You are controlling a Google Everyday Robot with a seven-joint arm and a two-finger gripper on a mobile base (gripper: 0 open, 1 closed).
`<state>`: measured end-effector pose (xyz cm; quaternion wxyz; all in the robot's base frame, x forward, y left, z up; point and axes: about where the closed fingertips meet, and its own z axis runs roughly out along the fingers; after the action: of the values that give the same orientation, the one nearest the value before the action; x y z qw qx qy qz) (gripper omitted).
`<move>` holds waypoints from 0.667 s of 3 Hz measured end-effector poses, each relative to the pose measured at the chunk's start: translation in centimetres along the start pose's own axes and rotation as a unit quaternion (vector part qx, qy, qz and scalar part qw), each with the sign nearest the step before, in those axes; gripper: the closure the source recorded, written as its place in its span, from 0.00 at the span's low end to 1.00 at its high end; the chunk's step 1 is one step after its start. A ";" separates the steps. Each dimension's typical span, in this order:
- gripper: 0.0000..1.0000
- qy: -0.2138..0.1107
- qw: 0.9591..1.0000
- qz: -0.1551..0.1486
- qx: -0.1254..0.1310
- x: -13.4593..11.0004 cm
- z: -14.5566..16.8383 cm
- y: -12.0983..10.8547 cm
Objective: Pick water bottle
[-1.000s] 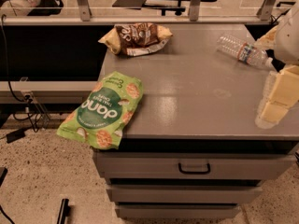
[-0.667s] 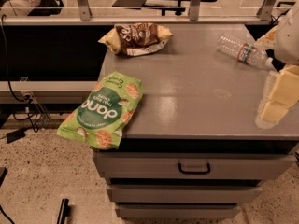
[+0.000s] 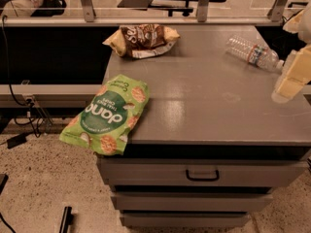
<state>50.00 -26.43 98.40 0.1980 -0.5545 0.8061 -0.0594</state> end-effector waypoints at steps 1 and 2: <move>0.00 -0.022 0.999 0.035 0.032 1.7 0.6 -5.4; 0.00 -0.052 0.996 0.057 0.044 2.6 1.5 -8.5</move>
Offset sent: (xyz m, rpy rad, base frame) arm 0.1054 -0.0813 0.0095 0.1840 -0.1516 -0.1315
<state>57.20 -31.85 99.06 0.2663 -0.5008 0.8218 -0.0543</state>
